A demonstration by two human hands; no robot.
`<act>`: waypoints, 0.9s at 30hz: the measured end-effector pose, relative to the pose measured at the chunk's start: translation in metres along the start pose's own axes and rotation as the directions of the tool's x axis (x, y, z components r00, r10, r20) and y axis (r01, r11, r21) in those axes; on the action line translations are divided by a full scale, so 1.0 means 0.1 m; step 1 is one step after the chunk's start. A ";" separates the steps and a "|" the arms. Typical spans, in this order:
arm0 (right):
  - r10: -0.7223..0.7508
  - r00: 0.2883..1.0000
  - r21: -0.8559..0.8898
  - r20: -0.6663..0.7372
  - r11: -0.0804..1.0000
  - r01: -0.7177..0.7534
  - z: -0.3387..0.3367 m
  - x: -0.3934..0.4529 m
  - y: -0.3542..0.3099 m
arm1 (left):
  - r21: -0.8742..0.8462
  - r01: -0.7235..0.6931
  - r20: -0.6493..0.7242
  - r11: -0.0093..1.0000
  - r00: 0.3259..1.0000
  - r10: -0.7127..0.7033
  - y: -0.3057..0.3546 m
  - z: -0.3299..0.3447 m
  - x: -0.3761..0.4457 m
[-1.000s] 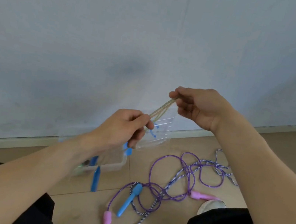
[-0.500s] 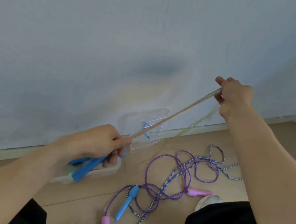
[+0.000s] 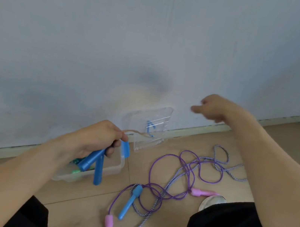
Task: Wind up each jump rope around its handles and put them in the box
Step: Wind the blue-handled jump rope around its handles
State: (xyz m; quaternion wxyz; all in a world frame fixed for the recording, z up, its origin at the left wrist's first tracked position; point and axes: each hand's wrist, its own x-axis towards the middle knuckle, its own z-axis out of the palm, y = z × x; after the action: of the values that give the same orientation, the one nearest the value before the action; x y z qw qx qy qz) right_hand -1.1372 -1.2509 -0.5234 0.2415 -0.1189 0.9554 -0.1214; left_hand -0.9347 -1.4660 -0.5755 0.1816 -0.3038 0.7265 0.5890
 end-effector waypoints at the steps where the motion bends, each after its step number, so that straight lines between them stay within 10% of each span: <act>1: -0.122 0.989 -0.038 0.082 0.991 0.126 0.10 -0.06 -0.10 | -0.074 0.011 0.031 0.997 0.999 -0.009 0.02 0.01 -0.02; 5: -0.513 0.832 0.253 0.214 0.851 0.460 0.52 -0.38 -0.59 | -0.264 -0.029 0.175 0.964 0.982 0.077 0.13 0.06 -0.13; 9: -0.581 0.727 0.268 0.367 0.814 0.515 0.60 -0.54 -0.79 | -0.265 -0.103 0.251 0.959 0.953 0.171 0.17 0.03 -0.19; 27: -0.478 0.814 0.465 0.331 0.833 0.300 0.38 -0.35 -0.56 | 0.026 -0.146 0.256 0.989 0.957 0.134 0.08 0.03 -0.21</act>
State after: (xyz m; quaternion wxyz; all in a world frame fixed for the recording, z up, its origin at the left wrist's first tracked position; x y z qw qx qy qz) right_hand -1.0789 -1.3008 -0.5246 0.4361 -0.2890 0.7866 -0.3279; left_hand -0.9246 -1.4576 -0.5573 0.2374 -0.1699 0.7300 0.6180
